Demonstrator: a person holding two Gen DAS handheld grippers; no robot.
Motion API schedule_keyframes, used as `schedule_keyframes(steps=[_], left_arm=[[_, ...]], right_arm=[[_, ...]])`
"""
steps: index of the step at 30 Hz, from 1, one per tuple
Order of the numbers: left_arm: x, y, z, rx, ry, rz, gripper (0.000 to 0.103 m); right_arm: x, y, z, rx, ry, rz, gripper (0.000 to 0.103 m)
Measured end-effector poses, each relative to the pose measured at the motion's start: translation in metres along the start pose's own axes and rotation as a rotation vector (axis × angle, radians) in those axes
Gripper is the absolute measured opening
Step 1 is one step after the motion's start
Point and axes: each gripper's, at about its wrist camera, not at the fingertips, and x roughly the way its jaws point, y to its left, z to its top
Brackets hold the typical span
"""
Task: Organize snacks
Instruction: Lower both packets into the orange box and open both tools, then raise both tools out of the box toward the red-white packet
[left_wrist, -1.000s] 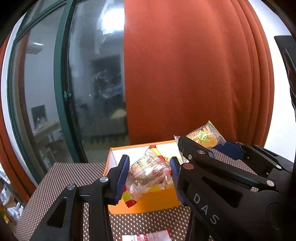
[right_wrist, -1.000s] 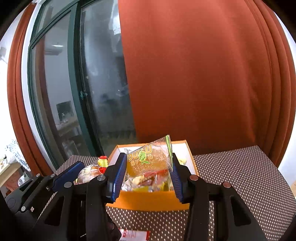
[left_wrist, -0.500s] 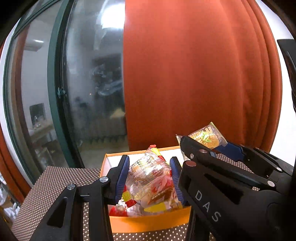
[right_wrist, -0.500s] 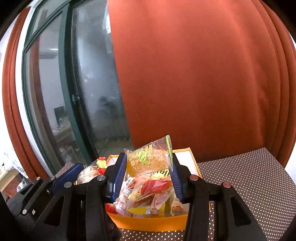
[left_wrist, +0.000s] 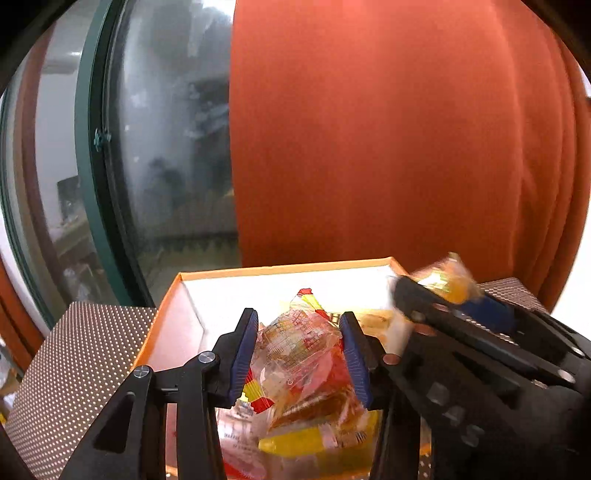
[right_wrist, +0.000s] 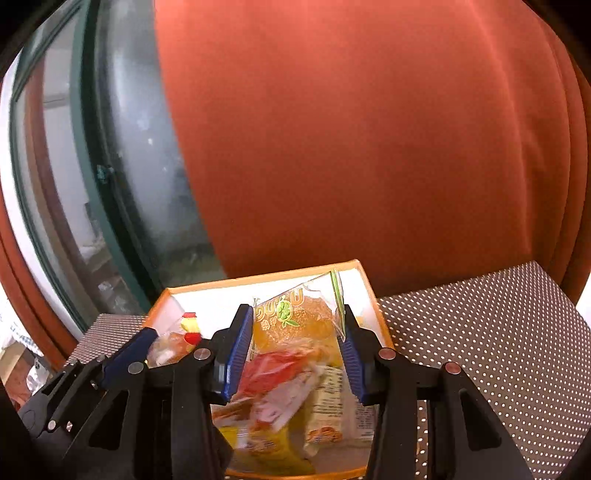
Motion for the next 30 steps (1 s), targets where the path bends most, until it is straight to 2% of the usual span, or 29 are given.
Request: schedule_keyframes(steps=[4,7,8,10,13,21,27,29,30], left_arm=[[0.032,0.004,-0.007,-0.04,0.082,0.02,0.051],[0.044,0.008,-0.011,-0.028,0.126,0.051,0.057],[0.045,0.01,-0.012,-0.02,0.128,0.064,0.06],[0.046,0.013,-0.014,-0.009,0.126,0.083,0.08],[0.045,0.021,-0.017,0.009,0.133,0.096,0.084],[0.026,0.045,-0.033,0.018,0.17,0.114,0.084],[0.024,0.061,-0.044,0.004,0.199,0.124,0.084],[0.021,0.063,-0.047,-0.004,0.207,0.114,0.084],[0.019,0.063,-0.048,-0.005,0.205,0.106,0.084]], right_arm=[[0.017,-0.005,-0.008,-0.005,0.027,-0.039,0.049],[0.032,0.0,-0.013,-0.02,0.065,-0.051,0.049],[0.036,0.0,-0.015,-0.021,0.073,-0.049,0.049],[0.04,0.002,-0.018,-0.02,0.093,-0.03,0.049],[0.044,0.007,-0.024,-0.027,0.1,-0.014,0.049],[0.048,0.033,-0.036,-0.032,0.121,0.091,0.049],[0.053,0.049,-0.048,-0.03,0.146,0.121,0.05],[0.052,0.054,-0.05,-0.039,0.148,0.115,0.054],[0.053,0.055,-0.05,-0.046,0.155,0.114,0.062]])
